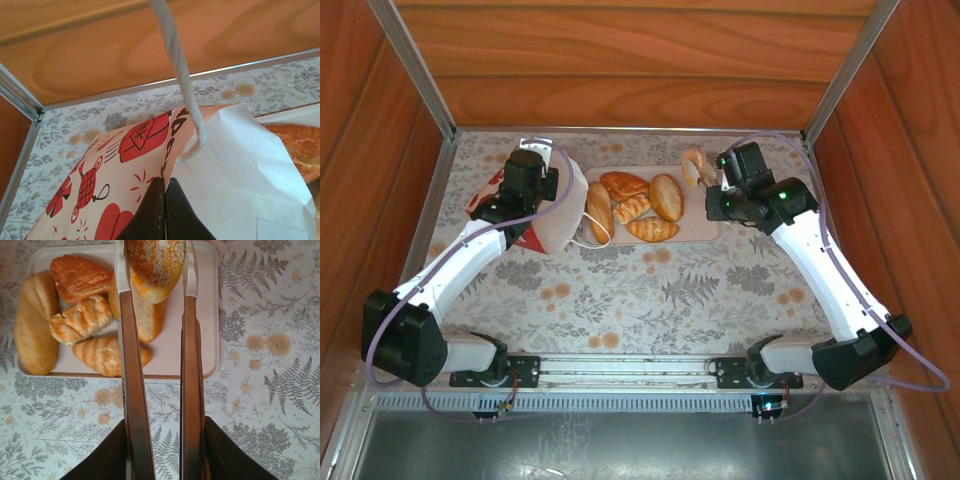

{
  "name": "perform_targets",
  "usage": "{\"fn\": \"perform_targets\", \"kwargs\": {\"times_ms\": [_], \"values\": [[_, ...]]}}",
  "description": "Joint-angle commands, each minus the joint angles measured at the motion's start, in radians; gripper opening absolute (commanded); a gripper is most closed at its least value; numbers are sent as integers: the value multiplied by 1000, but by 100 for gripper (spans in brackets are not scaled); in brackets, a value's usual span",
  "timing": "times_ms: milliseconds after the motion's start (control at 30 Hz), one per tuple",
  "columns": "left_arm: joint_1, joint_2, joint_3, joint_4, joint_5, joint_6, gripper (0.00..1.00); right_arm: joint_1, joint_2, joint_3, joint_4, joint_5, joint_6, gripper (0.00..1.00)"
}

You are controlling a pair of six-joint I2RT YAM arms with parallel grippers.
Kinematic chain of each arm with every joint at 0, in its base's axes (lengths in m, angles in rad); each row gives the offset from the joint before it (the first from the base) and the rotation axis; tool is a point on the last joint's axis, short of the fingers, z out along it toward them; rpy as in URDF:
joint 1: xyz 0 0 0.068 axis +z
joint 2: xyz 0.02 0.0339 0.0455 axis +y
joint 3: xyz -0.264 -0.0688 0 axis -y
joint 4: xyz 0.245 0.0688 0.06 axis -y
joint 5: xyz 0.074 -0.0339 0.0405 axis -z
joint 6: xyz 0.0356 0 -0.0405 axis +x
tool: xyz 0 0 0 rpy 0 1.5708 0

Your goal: Take the fake bread out of the paper bag

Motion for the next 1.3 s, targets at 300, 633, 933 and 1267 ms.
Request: {"fn": "perform_targets", "kwargs": {"times_ms": [300,633,933,1267], "values": [[3,-10,17,3,31,-18,0,-204,129,-76,153,-228,-117,0],[5,14,37,3,38,-18,0,-277,243,-66,194,-309,-162,0],[5,16,35,1,40,-20,0,-293,320,-31,197,-318,-184,3],[4,18,34,-1,40,-19,0,-295,391,-11,182,-306,-175,15]]}}
